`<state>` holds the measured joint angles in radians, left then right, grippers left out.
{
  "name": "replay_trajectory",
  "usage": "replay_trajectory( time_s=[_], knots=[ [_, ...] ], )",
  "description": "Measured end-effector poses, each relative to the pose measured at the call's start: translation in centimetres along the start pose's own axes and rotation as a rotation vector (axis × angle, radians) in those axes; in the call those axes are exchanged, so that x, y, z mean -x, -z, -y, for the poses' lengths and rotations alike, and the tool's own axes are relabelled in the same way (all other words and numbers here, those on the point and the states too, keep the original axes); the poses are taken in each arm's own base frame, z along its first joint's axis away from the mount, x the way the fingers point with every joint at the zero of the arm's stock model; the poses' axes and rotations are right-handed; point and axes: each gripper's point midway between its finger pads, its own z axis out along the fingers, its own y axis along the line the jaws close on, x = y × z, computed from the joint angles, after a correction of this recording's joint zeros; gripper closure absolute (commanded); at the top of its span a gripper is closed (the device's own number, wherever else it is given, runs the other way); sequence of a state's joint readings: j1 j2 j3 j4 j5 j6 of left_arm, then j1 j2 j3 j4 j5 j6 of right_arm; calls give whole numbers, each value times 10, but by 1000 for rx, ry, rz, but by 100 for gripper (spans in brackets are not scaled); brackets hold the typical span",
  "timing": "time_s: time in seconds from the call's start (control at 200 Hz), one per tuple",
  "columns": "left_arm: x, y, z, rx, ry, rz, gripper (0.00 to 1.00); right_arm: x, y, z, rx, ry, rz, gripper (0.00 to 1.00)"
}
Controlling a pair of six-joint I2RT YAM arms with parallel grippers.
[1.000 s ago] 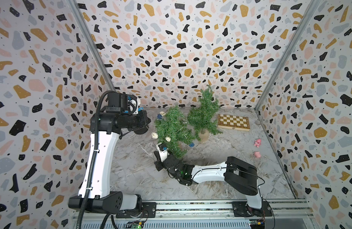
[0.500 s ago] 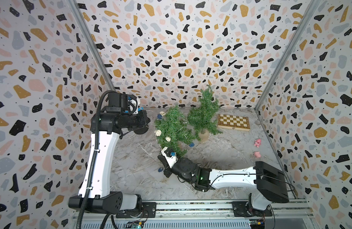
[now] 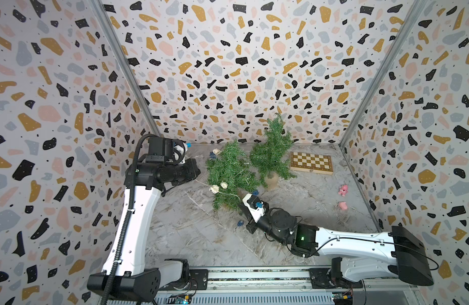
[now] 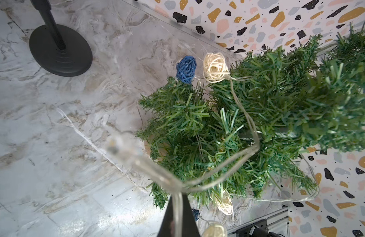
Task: Wrap string light around the christmas tree
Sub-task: Wrap the light string around the Christmas tree.
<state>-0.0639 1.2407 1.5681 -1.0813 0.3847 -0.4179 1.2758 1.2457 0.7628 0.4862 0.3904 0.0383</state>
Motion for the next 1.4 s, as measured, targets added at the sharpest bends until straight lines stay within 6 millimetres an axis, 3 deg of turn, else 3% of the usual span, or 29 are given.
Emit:
replay_trajectory(
  time_s=[0.43,0.811,0.976,1.131,1.146,1.226,1.402],
  knots=[
    [-10,-5,5,-73,20,13,50,15,32,45,-176,101,-12,100],
    [-7,-5,1,-48,-11,32,32,10,46,83,-354,274,-84,100],
    [-4,-4,-7,3,-37,51,22,4,54,114,-444,309,-135,100],
    [3,1,-11,41,-68,81,19,14,70,141,-516,292,-120,100],
    [4,2,-9,41,-76,87,14,15,70,142,-519,291,-118,100],
    [11,6,4,30,-141,117,12,17,71,147,-531,302,-118,100],
    [6,-9,75,-98,-428,154,9,29,61,162,-539,316,-112,100]
  ],
)
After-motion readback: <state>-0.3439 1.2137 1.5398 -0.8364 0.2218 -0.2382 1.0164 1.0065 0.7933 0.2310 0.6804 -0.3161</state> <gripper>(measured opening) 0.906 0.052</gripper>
